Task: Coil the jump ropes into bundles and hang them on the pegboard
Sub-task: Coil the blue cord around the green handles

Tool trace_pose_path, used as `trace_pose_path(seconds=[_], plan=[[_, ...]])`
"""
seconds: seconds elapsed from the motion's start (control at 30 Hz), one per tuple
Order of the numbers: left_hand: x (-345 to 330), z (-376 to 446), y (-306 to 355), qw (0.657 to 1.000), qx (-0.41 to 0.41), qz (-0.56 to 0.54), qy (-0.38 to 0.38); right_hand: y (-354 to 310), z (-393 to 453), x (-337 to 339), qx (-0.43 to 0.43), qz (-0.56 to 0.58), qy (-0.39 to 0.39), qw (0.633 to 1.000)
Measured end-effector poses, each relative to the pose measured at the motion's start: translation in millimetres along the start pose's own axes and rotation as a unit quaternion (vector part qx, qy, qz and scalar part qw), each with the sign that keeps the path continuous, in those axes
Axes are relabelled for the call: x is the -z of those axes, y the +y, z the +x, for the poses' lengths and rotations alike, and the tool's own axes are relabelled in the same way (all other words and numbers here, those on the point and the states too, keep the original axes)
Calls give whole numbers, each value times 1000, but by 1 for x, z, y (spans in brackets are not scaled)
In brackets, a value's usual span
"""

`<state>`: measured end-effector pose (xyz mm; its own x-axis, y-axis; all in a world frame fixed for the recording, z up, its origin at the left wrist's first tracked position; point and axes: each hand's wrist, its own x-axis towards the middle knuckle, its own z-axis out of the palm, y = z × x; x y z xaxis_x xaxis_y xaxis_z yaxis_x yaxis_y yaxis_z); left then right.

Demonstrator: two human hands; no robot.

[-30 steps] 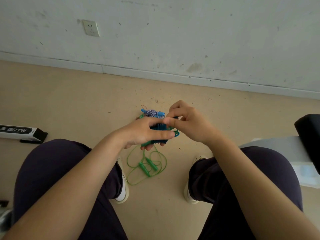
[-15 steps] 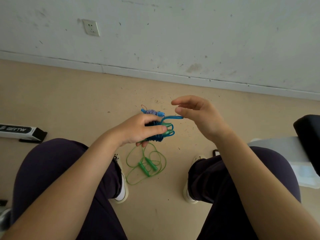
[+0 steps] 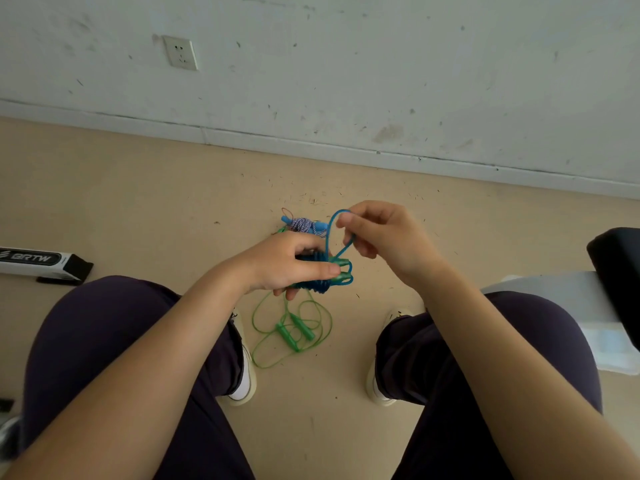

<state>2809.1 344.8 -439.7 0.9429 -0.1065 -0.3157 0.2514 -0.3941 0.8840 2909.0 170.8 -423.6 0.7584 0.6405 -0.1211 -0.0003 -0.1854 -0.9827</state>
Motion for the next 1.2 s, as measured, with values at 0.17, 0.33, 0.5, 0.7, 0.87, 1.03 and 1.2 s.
trace_pose_path(seconds=[0.17, 0.33, 0.5, 0.7, 0.87, 1.03, 1.2], plan=[[5, -3, 3, 998, -26, -49, -1, 3, 2, 9, -64, 65, -21, 996], [2, -5, 6, 998, -11, -43, -34, 4, 3, 4, -69, 92, -47, 992], [-4, -2, 6, 999, 8, -23, -44, 5, 3, 0, -64, 202, -46, 976], [3, 1, 3, 998, -2, -65, 6, 5, 6, 3, -47, 163, -51, 984], [7, -2, 2, 997, -17, -80, 14, 5, 6, 12, -43, 42, -80, 995], [15, -6, 3, 993, -35, -112, 24, 1, 2, 19, -34, -8, -117, 992], [15, -8, 2, 991, -31, -127, -3, -1, -3, 19, -46, -2, -178, 983]])
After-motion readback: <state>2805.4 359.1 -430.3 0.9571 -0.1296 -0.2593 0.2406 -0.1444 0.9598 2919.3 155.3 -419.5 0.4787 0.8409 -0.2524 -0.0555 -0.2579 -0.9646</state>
